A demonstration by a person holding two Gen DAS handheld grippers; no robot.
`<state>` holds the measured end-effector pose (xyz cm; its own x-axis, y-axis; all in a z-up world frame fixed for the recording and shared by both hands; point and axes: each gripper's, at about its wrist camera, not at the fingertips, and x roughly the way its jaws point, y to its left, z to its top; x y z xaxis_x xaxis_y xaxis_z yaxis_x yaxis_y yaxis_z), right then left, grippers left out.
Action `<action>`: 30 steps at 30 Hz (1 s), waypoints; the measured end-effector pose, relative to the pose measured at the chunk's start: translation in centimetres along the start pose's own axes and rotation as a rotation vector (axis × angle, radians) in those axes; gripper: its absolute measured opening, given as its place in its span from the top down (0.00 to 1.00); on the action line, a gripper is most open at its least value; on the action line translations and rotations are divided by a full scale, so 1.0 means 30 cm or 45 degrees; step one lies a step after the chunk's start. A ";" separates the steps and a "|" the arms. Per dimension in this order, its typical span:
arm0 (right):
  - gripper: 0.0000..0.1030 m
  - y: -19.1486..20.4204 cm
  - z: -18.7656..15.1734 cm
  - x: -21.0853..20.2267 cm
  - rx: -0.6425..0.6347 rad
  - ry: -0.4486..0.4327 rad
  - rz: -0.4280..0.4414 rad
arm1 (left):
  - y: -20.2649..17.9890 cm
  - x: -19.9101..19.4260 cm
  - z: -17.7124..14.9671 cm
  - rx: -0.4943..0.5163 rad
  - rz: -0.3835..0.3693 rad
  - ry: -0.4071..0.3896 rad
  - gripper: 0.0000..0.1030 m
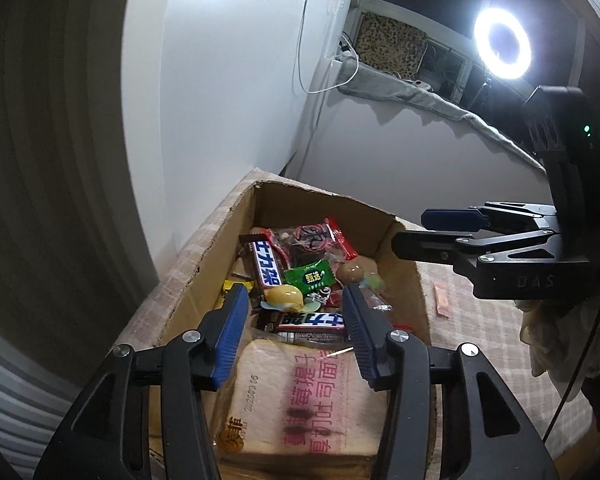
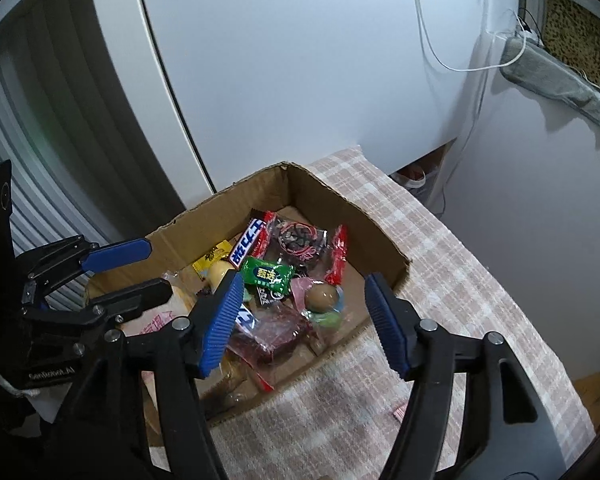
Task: Organize snacks
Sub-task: 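Move the right gripper back over the pink wrapped candy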
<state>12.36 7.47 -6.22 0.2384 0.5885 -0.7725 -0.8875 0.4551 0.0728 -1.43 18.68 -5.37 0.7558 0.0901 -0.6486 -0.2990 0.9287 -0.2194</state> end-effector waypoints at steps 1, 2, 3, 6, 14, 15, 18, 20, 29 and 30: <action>0.36 -0.006 -0.005 -0.005 0.005 0.002 -0.008 | -0.002 -0.002 -0.002 0.000 -0.003 -0.003 0.54; 0.36 -0.012 -0.009 -0.011 0.011 0.004 -0.014 | -0.005 -0.007 -0.005 0.000 -0.011 -0.008 0.54; 0.36 -0.018 -0.013 -0.015 0.020 0.005 -0.018 | -0.007 -0.007 -0.006 0.001 -0.017 -0.010 0.54; 0.36 -0.048 -0.027 -0.031 0.062 0.011 -0.021 | -0.018 -0.024 -0.015 0.007 -0.038 -0.021 0.54; 0.36 -0.143 -0.084 -0.076 0.189 0.036 -0.086 | -0.031 -0.079 -0.034 0.009 -0.066 -0.059 0.54; 0.36 -0.159 -0.095 -0.077 0.218 0.046 -0.099 | -0.030 -0.085 -0.038 0.009 -0.068 -0.062 0.54; 0.36 -0.223 -0.140 -0.068 0.340 0.094 -0.097 | -0.024 -0.097 -0.051 0.005 -0.073 -0.065 0.54; 0.36 -0.262 -0.173 -0.058 0.424 0.130 -0.085 | -0.018 -0.102 -0.060 -0.001 -0.079 -0.061 0.54; 0.42 -0.352 -0.279 -0.001 0.632 0.252 -0.098 | 0.024 -0.120 -0.101 -0.055 -0.064 -0.049 0.54; 0.43 -0.351 -0.284 0.011 0.637 0.270 -0.099 | 0.028 -0.122 -0.104 -0.060 -0.062 -0.049 0.54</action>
<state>18.42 -2.82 -12.60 0.1652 0.4162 -0.8942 -0.5623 0.7845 0.2613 -6.27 18.00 -5.45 0.7917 0.0599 -0.6080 -0.2879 0.9143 -0.2848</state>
